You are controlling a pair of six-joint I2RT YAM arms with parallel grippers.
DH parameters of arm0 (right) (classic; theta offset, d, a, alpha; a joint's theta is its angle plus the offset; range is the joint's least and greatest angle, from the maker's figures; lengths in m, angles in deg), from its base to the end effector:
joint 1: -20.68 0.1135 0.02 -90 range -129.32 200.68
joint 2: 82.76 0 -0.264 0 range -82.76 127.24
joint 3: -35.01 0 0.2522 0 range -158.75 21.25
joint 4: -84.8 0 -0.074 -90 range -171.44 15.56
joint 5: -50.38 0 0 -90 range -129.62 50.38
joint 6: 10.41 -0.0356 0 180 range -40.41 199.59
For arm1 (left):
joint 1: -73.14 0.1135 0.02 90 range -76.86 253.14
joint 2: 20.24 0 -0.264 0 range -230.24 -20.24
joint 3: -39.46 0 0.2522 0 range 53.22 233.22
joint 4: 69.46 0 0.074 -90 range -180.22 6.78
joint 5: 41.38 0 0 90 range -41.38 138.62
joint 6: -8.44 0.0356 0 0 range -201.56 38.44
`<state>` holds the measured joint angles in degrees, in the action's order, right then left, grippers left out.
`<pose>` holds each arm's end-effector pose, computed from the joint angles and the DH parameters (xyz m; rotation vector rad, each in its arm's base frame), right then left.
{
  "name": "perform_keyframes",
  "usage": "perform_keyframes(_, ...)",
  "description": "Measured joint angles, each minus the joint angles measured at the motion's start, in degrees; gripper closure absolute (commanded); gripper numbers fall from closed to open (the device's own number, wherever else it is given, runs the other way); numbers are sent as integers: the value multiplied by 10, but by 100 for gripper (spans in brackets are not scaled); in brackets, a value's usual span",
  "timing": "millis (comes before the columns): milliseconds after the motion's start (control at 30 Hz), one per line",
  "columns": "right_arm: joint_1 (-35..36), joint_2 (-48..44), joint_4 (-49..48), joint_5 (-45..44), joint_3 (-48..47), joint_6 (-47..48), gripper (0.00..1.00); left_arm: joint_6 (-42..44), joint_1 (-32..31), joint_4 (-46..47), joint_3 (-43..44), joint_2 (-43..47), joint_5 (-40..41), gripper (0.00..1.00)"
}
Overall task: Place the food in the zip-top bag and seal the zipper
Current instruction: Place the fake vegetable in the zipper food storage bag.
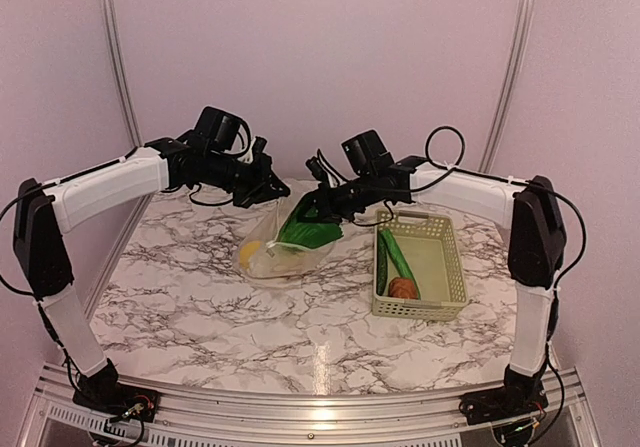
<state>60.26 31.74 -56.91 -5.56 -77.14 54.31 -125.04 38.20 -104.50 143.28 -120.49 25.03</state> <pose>0.3418 0.3085 0.2760 -0.6435 2.3745 1.2302 0.3276 -0.2463 0.3333 0.0978 2.3292 -1.1949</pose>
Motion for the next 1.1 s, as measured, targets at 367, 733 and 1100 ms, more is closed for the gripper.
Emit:
perform_keyframes(367, 0, 13, 59, -43, -80, 19, 26, 13, 0, -2, 2, 0, -10, 100)
perform_keyframes(733, -2, -144, 139, -171, -48, 59, 45, 48, 3, -13, 11, 1, -22, 100)
perform_keyframes(1100, -5, -152, 192, -227, 106, 68, 53, 54, 4, -15, 11, 9, -25, 100)
